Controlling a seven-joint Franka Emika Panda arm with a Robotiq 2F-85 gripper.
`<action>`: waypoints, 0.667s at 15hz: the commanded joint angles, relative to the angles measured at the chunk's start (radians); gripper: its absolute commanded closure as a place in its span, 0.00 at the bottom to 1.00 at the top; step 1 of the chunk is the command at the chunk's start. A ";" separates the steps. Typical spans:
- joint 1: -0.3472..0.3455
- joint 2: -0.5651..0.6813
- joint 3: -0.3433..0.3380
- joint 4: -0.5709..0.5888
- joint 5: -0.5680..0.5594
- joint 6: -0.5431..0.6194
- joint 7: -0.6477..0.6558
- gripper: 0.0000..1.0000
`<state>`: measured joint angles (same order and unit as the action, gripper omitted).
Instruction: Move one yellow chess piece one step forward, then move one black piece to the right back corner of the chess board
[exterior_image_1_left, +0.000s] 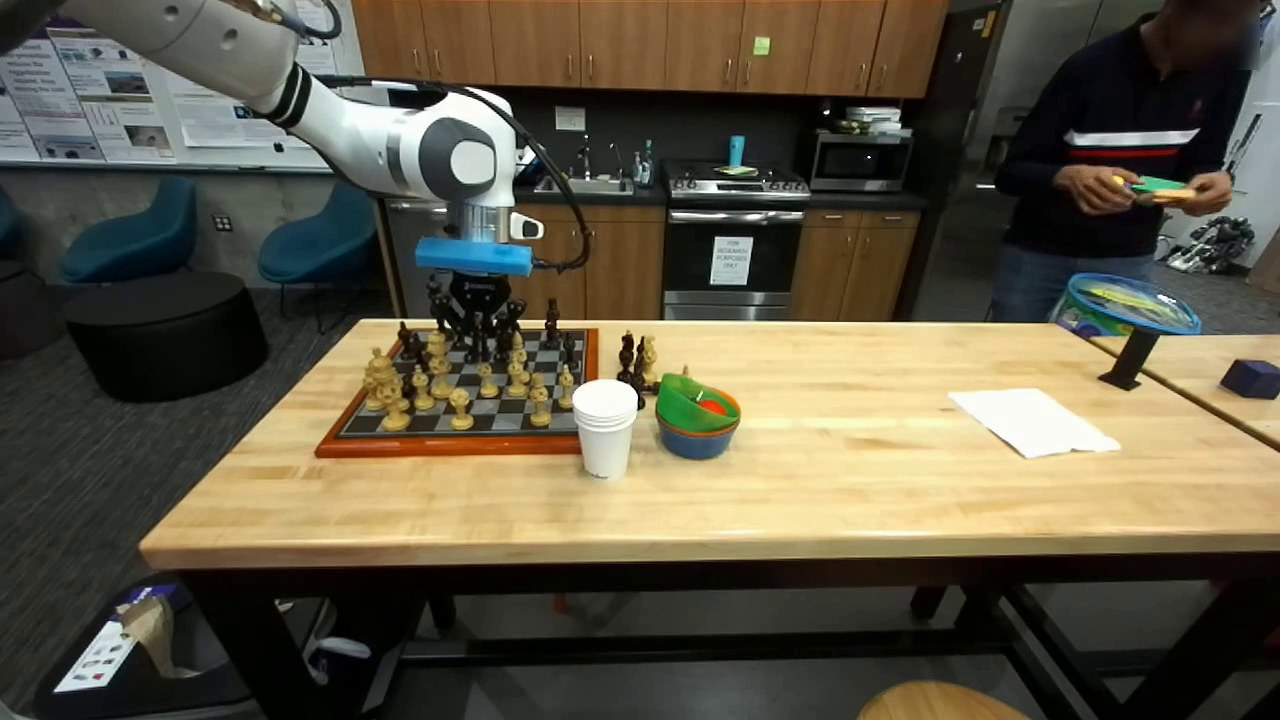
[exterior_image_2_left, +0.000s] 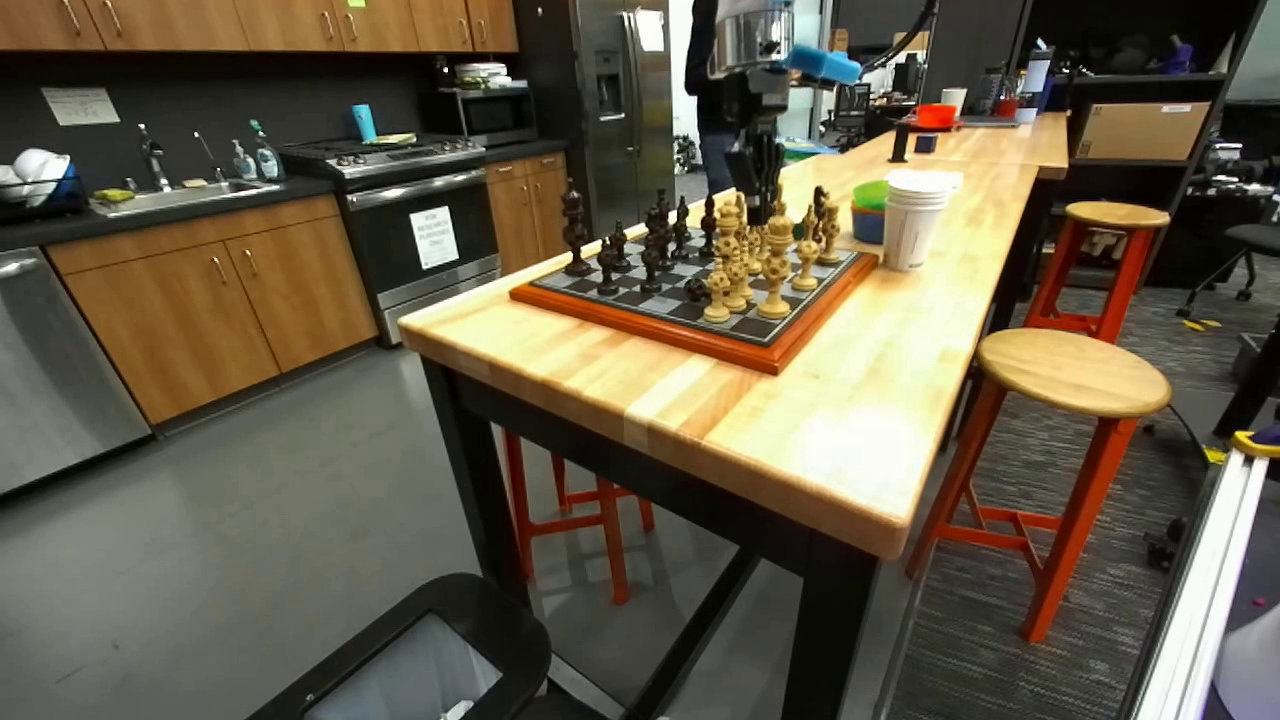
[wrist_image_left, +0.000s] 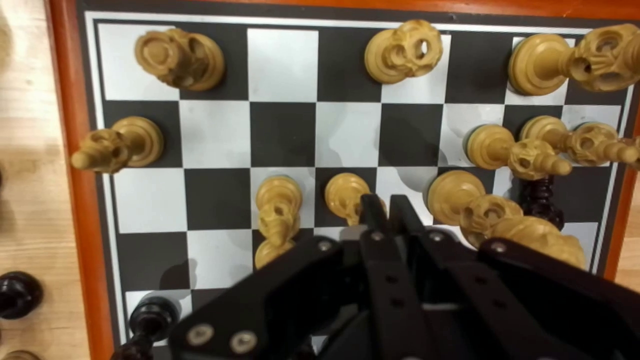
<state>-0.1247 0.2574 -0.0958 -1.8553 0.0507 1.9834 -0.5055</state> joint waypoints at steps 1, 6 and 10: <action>-0.018 0.010 0.019 0.028 -0.001 -0.029 -0.015 0.98; -0.016 0.005 0.026 0.036 0.001 -0.031 -0.016 0.98; -0.014 0.007 0.033 0.052 -0.002 -0.035 -0.016 0.98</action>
<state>-0.1246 0.2598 -0.0793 -1.8344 0.0507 1.9756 -0.5059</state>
